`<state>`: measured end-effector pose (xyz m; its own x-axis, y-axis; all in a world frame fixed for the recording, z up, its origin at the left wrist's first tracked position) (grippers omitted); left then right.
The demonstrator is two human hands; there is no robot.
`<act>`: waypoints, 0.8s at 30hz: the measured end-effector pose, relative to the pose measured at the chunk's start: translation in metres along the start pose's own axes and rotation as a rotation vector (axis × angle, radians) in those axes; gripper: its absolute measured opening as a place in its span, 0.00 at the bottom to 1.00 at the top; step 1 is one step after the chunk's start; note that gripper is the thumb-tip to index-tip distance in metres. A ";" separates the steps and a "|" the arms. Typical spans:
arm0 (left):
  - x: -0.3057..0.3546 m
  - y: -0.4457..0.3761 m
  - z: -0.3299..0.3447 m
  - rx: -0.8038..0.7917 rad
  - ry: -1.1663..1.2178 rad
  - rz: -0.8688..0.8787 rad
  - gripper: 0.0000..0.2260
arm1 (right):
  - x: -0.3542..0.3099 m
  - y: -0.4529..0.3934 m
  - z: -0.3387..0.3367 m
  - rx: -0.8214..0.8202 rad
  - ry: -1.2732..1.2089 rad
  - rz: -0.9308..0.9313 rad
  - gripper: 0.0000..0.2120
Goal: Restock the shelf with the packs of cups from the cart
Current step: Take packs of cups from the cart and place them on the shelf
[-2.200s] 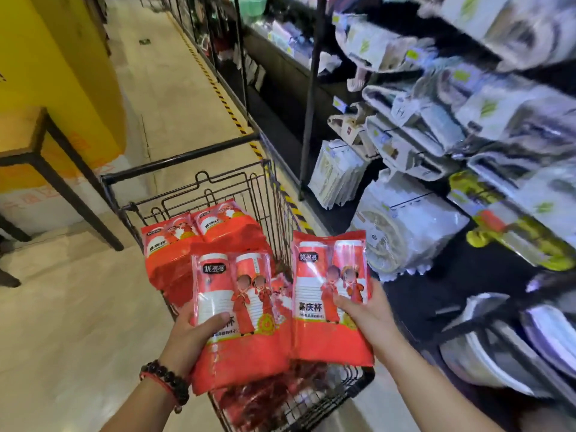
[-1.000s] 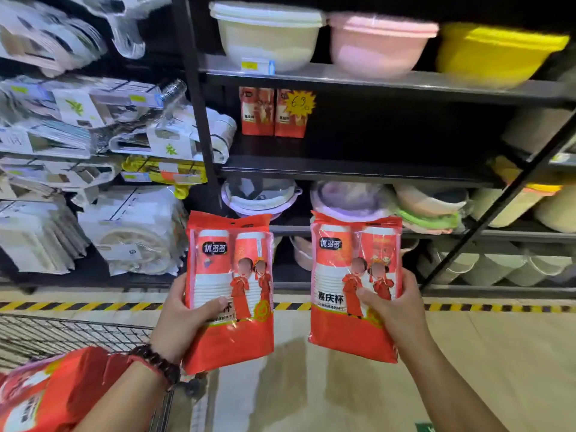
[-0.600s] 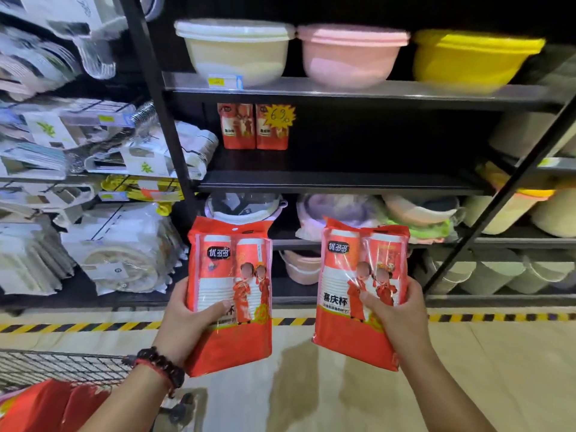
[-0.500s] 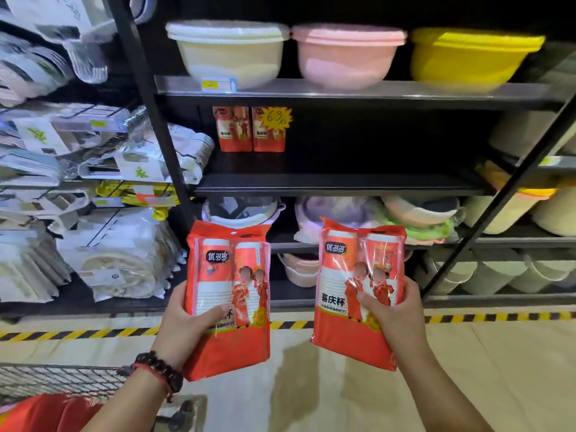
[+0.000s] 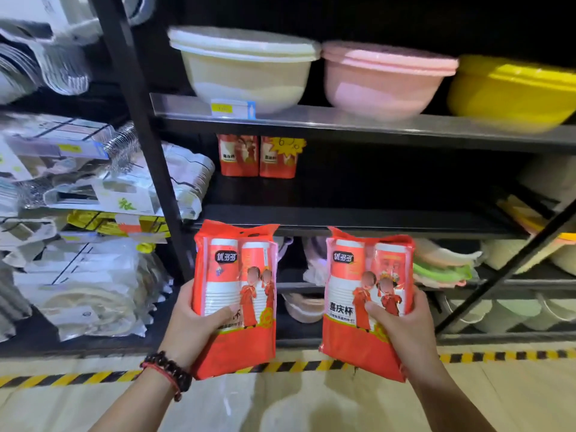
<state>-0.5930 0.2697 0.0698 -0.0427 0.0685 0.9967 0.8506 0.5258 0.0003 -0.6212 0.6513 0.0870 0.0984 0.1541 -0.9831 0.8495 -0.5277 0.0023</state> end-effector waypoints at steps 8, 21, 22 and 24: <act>0.016 -0.101 0.001 -0.028 0.081 0.028 0.41 | -0.034 -0.034 0.093 -0.075 0.003 -0.048 0.34; 0.032 -0.208 0.056 0.005 0.094 0.008 0.41 | -0.068 -0.122 0.188 -0.183 -0.070 -0.080 0.31; 0.031 -0.217 0.061 0.011 0.097 -0.005 0.38 | -0.070 -0.131 0.196 -0.189 -0.076 -0.086 0.30; 0.030 -0.235 0.067 0.026 0.108 -0.015 0.32 | -0.077 -0.150 0.210 -0.202 -0.073 -0.116 0.29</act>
<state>-0.8294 0.2050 0.0942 0.0024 -0.0308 0.9995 0.8363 0.5481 0.0149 -0.8653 0.5430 0.1238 -0.0374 0.1388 -0.9896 0.9402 -0.3307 -0.0819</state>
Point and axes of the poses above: each hand's wrist, its own y-axis away from the middle knuckle, its own z-axis out of the palm, x = y × z, the point moved 4 cm from there along -y, towards the middle knuckle, and after that the axes turned 12 degrees about x, right-handed, at the moved point
